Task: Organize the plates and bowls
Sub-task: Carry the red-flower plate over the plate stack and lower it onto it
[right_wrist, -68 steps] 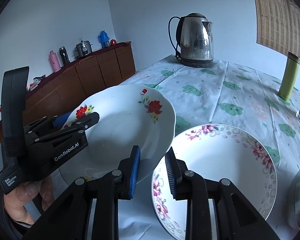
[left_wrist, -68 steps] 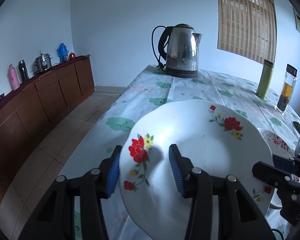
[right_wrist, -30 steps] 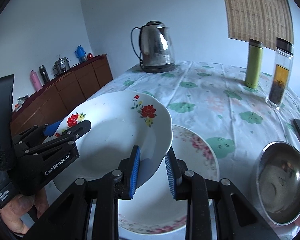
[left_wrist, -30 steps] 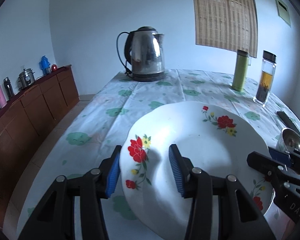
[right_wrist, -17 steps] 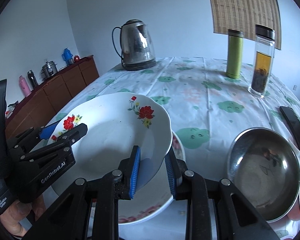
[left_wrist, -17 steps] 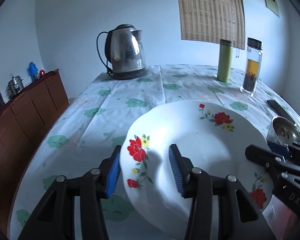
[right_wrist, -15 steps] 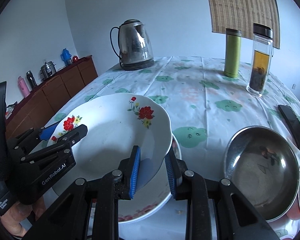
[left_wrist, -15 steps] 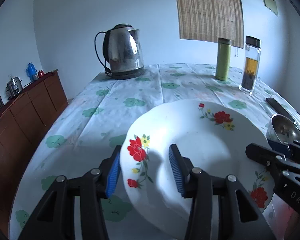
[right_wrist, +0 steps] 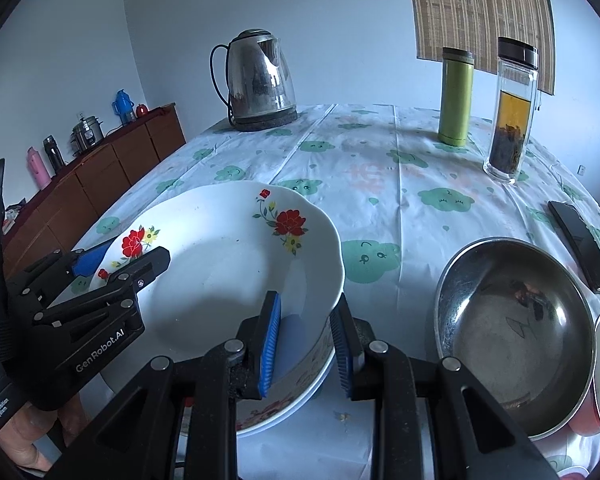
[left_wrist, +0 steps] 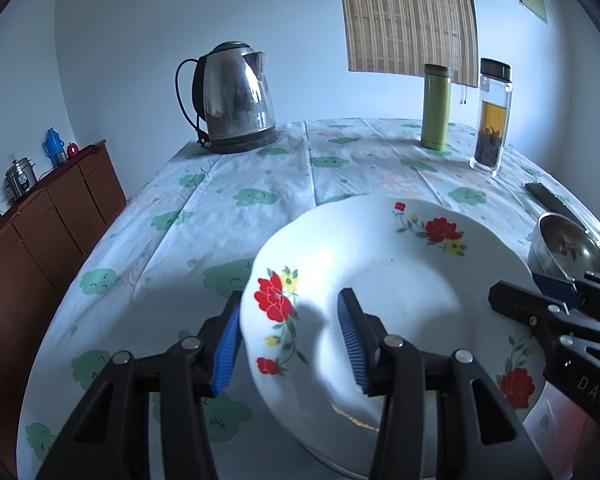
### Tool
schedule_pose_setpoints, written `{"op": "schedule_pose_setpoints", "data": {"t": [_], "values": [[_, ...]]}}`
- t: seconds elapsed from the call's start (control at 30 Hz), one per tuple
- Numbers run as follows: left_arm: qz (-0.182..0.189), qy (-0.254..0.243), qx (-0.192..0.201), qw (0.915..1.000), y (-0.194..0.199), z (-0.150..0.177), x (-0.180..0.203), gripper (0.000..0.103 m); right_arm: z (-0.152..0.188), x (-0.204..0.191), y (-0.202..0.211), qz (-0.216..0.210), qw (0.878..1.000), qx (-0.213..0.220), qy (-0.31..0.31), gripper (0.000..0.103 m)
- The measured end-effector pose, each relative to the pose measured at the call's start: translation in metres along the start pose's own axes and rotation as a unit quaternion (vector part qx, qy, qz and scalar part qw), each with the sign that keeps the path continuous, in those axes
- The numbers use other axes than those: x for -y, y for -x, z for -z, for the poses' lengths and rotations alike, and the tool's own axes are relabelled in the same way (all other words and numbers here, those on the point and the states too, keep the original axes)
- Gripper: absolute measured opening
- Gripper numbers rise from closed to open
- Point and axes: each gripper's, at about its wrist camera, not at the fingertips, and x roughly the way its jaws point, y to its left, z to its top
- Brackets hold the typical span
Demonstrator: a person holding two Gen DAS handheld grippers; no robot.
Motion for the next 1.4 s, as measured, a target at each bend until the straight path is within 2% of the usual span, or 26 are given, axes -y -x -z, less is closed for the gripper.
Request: {"op": "schedule_pose_setpoints", "data": {"t": [0.43, 1.03, 1.4], "values": [[-0.005, -0.016, -0.008, 0.9998, 0.0, 0.007, 0.004, 0.045, 0.003, -0.003, 0.0, 0.012, 1.0, 0.001, 0.011, 0.028], [-0.004, -0.01, -0.021, 0.9997, -0.003, 0.01, -0.002, 0.045, 0.008, -0.008, 0.0, 0.009, 1.0, -0.003, 0.025, 0.028], [-0.008, -0.013, -0.02, 0.9997, -0.003, 0.011, -0.002, 0.044, 0.01, -0.013, 0.001, 0.023, 0.999, 0.002, 0.04, 0.028]]}}
